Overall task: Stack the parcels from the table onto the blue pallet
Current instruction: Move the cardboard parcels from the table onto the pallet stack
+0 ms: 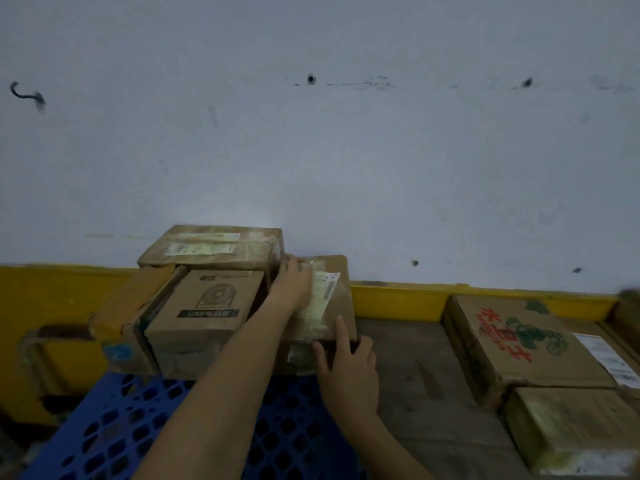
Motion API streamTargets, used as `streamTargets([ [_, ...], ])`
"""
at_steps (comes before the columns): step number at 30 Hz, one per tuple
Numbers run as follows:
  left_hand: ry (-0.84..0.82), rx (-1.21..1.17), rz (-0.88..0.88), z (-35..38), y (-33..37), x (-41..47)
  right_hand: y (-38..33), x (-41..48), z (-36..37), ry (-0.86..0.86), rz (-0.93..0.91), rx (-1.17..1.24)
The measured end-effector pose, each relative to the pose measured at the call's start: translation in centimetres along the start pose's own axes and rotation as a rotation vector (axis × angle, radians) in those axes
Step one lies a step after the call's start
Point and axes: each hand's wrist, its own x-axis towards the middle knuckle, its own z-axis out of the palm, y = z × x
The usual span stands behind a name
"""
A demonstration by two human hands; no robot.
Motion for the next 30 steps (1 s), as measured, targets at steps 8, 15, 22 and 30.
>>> streamTargets([
  [8,-0.027,-0.088,0.024,-0.2,-0.7,1.8,-1.1,2.8,0.7,0.005,0.026,0.191],
  [15,-0.065,-0.142,0.035,0.1,-1.7,4.0,-1.4,4.5,2.1,0.05,0.001,0.258],
  [22,-0.094,-0.119,0.046,-0.2,-1.7,4.1,-1.2,4.8,2.3,0.035,-0.017,0.327],
  [30,-0.105,-0.087,0.067,-1.2,-1.0,1.9,-0.6,5.7,-0.3,-0.217,-0.007,0.303],
])
